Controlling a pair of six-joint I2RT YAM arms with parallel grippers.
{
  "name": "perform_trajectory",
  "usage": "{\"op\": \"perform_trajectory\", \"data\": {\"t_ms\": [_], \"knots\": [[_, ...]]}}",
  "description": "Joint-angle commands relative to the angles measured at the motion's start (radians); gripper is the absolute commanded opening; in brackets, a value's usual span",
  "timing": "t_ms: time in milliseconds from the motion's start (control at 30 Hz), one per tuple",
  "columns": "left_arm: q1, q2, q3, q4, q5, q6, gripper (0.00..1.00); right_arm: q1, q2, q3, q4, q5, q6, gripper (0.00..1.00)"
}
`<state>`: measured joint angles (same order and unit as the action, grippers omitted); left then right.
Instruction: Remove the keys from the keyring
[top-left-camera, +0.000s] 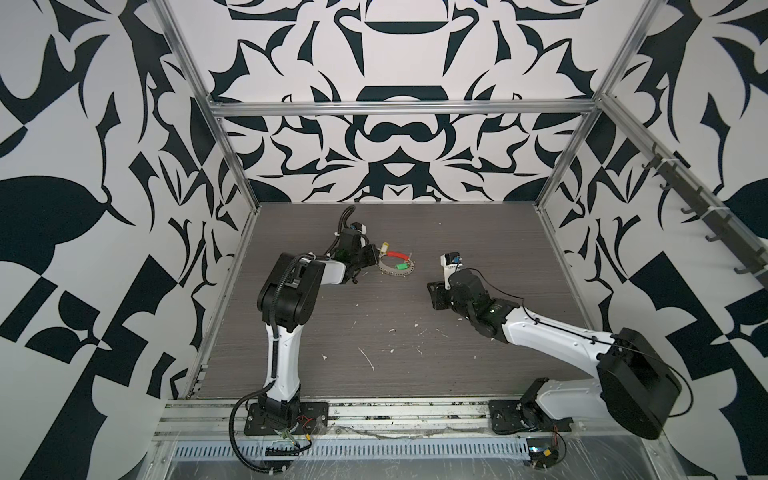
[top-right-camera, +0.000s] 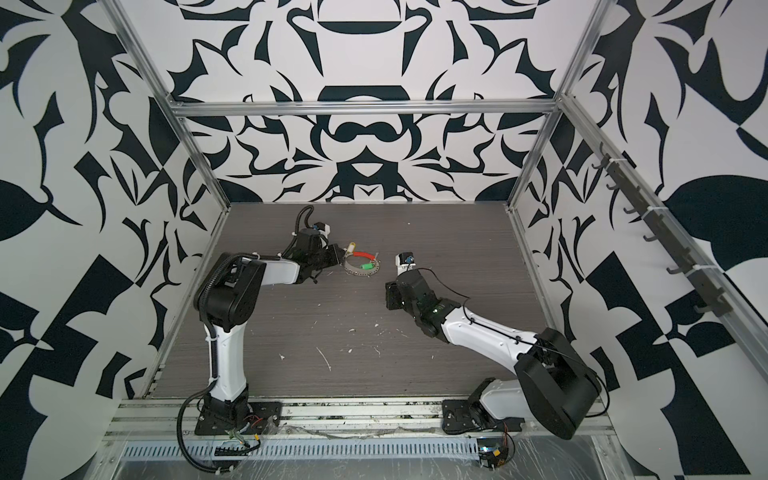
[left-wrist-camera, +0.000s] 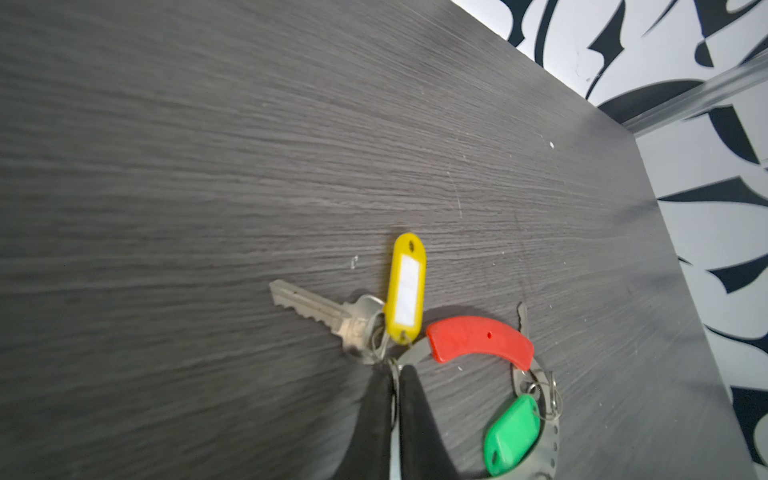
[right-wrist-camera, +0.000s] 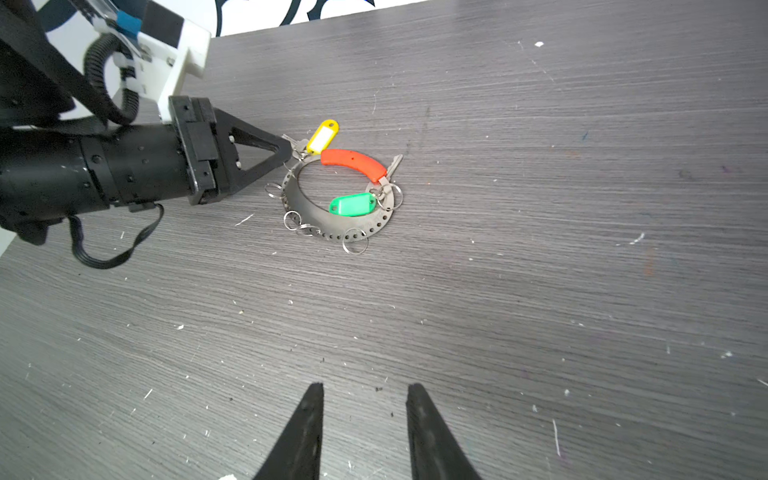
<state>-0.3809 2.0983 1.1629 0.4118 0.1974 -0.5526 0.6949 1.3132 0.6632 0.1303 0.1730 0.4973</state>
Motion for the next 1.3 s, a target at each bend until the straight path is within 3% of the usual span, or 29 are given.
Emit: {"op": "perform_trajectory", "data": {"t_ms": [0, 267, 567, 800, 900, 1133, 1267], "knots": [[-0.011, -0.006, 0.01, 0.003, -0.002, 0.022, 0.02, -0.001, -0.037, -0.002, 0.014, 0.063, 0.005, 0.36], [-0.017, -0.181, -0.075, 0.035, 0.01, 0.03, 0.0, -0.001, -0.079, -0.013, 0.021, 0.063, 0.018, 0.36], [-0.098, -0.527, -0.208, -0.042, 0.071, 0.088, 0.0, -0.001, -0.24, -0.07, 0.068, 0.03, 0.021, 0.39], [-0.249, -0.814, -0.273, -0.211, 0.062, 0.192, 0.0, -0.001, -0.397, -0.08, 0.066, -0.203, -0.043, 0.44], [-0.29, -0.936, -0.308, -0.235, 0.113, 0.193, 0.0, 0.0, -0.452, -0.085, 0.081, -0.314, -0.071, 0.44], [-0.334, -1.078, -0.378, -0.236, 0.207, 0.138, 0.0, 0.0, -0.528, -0.097, 0.12, -0.527, -0.073, 0.44], [-0.353, -1.13, -0.412, -0.219, 0.237, 0.124, 0.0, 0.0, -0.548, -0.111, 0.164, -0.575, -0.044, 0.42]]}}
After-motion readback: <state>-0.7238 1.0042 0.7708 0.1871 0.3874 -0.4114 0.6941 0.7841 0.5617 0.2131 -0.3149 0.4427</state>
